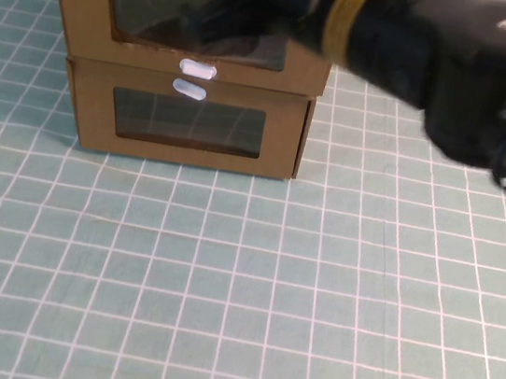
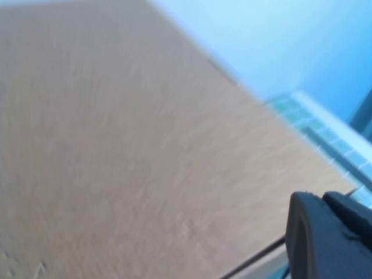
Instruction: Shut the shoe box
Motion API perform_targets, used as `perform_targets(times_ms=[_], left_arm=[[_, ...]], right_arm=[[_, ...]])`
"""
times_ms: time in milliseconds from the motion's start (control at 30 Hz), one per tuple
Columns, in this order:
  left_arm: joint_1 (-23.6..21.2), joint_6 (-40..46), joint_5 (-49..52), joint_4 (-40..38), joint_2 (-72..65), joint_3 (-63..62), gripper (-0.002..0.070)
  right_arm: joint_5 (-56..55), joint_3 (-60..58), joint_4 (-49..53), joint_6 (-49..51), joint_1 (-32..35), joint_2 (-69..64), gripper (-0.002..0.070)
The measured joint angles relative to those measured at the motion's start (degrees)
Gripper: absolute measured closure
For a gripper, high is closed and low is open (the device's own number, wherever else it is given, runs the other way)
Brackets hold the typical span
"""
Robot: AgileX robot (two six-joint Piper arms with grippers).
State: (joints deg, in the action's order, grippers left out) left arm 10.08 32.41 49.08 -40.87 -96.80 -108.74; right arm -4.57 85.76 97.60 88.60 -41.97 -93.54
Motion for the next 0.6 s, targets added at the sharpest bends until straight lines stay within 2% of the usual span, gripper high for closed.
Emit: perform_targets(times_ms=[200,300,367,467,600], left_arm=[[0.0,-0.1,1.6,3.6,9.7,0.0,0.068],[0.0,-1.9,2.8,7.4,13.9,0.0,0.068],[0.0,-3.4,4.0,10.5,16.5,0.0,0.068],[0.0,-6.0,5.9,14.8,19.1,0.0,0.068],[0.0,-7.5,7.0,17.6,22.0,1.9,0.068]], right_arm=[[3.0,0.0,-0.1,-4.3,7.2,1.2,0.0691],[9.2,0.0,-0.2,-12.6,10.4,1.3,0.0691],[18.3,0.0,-1.6,-22.9,11.2,1.3,0.0691],[32.0,0.0,-8.5,-39.8,11.5,1.5,0.0691],[42.2,0.0,-24.9,-48.5,13.5,2.7,0.0691]])
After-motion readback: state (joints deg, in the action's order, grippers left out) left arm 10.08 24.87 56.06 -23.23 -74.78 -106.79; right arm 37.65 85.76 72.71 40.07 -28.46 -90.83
